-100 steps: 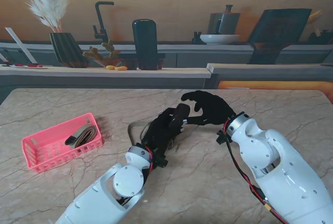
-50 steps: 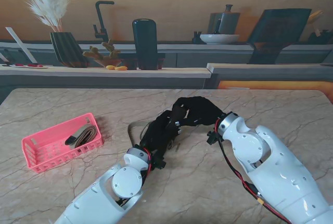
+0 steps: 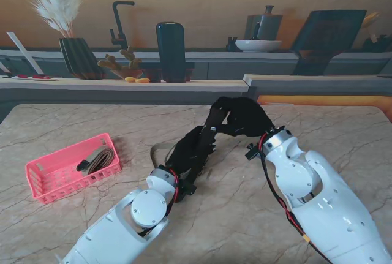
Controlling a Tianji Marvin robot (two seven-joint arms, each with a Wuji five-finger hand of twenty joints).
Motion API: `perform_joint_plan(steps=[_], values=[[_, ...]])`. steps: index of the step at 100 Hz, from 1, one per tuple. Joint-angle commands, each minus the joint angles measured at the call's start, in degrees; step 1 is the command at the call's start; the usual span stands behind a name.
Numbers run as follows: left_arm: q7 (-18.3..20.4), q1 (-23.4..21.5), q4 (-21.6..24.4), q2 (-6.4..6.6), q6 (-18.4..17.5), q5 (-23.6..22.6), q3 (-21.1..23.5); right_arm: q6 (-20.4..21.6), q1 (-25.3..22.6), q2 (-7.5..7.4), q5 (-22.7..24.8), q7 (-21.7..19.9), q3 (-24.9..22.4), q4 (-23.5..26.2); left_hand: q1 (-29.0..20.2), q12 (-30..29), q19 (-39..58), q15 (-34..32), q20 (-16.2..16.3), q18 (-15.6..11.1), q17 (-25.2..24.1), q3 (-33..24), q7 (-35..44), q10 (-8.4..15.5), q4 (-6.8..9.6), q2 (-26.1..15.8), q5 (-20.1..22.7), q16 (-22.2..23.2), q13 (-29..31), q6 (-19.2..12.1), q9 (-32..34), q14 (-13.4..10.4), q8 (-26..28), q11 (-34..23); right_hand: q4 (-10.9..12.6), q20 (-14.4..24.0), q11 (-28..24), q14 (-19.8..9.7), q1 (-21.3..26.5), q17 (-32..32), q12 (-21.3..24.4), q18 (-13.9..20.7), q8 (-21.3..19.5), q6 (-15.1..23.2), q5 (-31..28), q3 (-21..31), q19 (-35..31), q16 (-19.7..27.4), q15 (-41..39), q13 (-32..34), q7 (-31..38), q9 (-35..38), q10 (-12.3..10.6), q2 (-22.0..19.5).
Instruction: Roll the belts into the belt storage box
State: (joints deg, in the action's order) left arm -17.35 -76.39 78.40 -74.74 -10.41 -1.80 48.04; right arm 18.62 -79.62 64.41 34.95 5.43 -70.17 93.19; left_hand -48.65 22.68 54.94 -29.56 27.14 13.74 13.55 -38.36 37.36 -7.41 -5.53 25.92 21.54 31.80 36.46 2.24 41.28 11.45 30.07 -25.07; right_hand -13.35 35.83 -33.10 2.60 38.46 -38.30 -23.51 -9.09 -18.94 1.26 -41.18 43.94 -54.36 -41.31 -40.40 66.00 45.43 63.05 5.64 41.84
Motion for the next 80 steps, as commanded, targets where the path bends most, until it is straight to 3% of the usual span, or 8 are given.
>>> perform_joint_plan(steps=[1,3,11,17,23,43,62,80], values=[[0.93,-0.67,0.13,0.14,0.9,0.88,0.18,1.24,0.26,-0.03,1.2,1.31,-1.2,2.82,-0.05,-0.53,-0.69,0.85,0.26,1.08,-0.3,1.14,-0.86,0.79,2.44,-2.88,3.81,-1.4,0.11,-0.97,2.48,-0.1,-0.47,0.67,1.69,0.79,-0.65,-0.43,7.12,0.38,-0.62,0.44,-1.92,14.42,-6.34,9.05,-2.0,-1.13,-1.29,2.08,13.65,0.97,-1.21,-7.53],[1.11,-0.71,0.2,0.17,1.01,1.1,0.24,1.49,0.19,-0.07,1.8,1.53,-1.5,3.18,-0.44,-0.56,-0.78,0.97,0.21,0.98,-0.31,1.52,-0.63,0.83,2.42,-3.48,4.62,-1.59,0.3,-1.11,3.08,-0.01,-0.31,0.71,1.71,0.78,-0.67,-0.44,7.13,0.39,-0.62,0.47,-1.92,14.4,-6.23,9.02,-2.0,-1.14,-1.29,2.07,13.63,0.92,-1.27,-7.56],[1.85,-0.95,0.64,0.28,1.4,2.3,0.55,2.27,-0.03,-0.26,3.69,1.86,-2.65,4.53,-6.92,1.93,-1.08,1.82,-0.11,0.64,-0.36,7.04,0.56,1.0,-0.92,-4.32,7.49,-3.13,1.26,-2.51,6.71,-0.25,0.79,2.3,1.8,0.7,-0.78,-0.61,7.13,0.53,-0.63,0.73,-2.04,14.64,-6.0,8.82,-1.92,-1.17,-1.34,2.02,13.76,0.74,-1.37,-7.77],[2.58,-1.26,1.16,0.4,1.57,3.6,0.87,2.81,-0.01,-0.43,4.98,1.9,-3.45,5.36,-10.11,2.69,-1.5,2.09,-0.36,0.23,-0.63,10.38,1.24,0.82,-1.32,-6.23,8.72,-3.86,1.32,-2.99,8.07,-0.05,0.53,3.51,1.85,0.67,-0.87,-0.61,7.1,0.57,-0.65,0.78,-2.06,14.71,-5.85,8.69,-1.91,-1.18,-1.36,1.98,13.77,0.62,-1.42,-7.89],[3.21,-1.68,1.81,0.51,1.78,4.96,1.28,3.36,0.18,-0.59,6.37,1.98,-4.19,5.99,-10.87,2.63,-1.75,2.12,-0.46,-0.17,-0.96,10.87,1.46,0.49,-1.26,-7.55,9.28,-4.0,1.33,-3.04,8.43,0.15,0.46,3.53,1.93,0.61,-0.99,-0.86,7.11,0.61,-0.64,0.9,-2.09,14.97,-5.66,8.5,-1.9,-1.2,-1.35,1.83,13.8,0.52,-1.48,-8.07],[3.2,-2.79,3.6,0.33,2.22,8.2,2.02,3.76,1.25,-0.93,8.98,1.86,-5.57,7.27,-19.37,3.04,-0.19,-0.23,0.09,-0.77,0.39,22.59,3.93,0.6,0.0,-12.36,11.28,-4.99,3.75,-3.34,11.71,0.33,0.14,2.88,2.19,0.45,-1.27,-1.3,7.04,0.65,-0.51,1.37,-2.2,15.28,-5.19,7.95,-1.88,-1.23,-1.43,1.69,14.01,0.19,-1.89,-8.59],[4.43,-3.99,5.78,0.03,2.84,14.56,2.15,3.98,2.4,-0.83,10.87,3.78,-3.75,5.3,-19.64,2.59,1.74,-2.56,0.97,-0.34,1.05,22.82,4.78,-0.43,0.4,-11.66,13.09,-4.52,5.3,-1.99,13.93,1.41,-0.33,1.88,2.36,0.33,-1.54,-1.37,7.0,0.64,-0.36,1.68,-2.12,15.43,-4.93,7.65,-1.9,-1.22,-1.47,1.62,14.14,-0.04,-1.94,-8.85],[4.67,-4.4,6.42,-0.08,2.87,15.87,1.77,5.11,3.81,-0.76,13.89,7.28,-0.65,1.36,-18.62,2.12,2.89,-4.21,1.51,0.27,1.47,21.9,5.38,-0.84,0.27,-10.96,13.79,-4.4,6.11,-1.57,14.89,1.93,-0.63,1.02,2.6,0.18,-1.83,-1.69,7.03,0.6,-0.13,1.77,-2.01,15.51,-4.65,7.24,-1.93,-1.2,-1.56,1.58,14.25,-0.23,-2.05,-9.05]])
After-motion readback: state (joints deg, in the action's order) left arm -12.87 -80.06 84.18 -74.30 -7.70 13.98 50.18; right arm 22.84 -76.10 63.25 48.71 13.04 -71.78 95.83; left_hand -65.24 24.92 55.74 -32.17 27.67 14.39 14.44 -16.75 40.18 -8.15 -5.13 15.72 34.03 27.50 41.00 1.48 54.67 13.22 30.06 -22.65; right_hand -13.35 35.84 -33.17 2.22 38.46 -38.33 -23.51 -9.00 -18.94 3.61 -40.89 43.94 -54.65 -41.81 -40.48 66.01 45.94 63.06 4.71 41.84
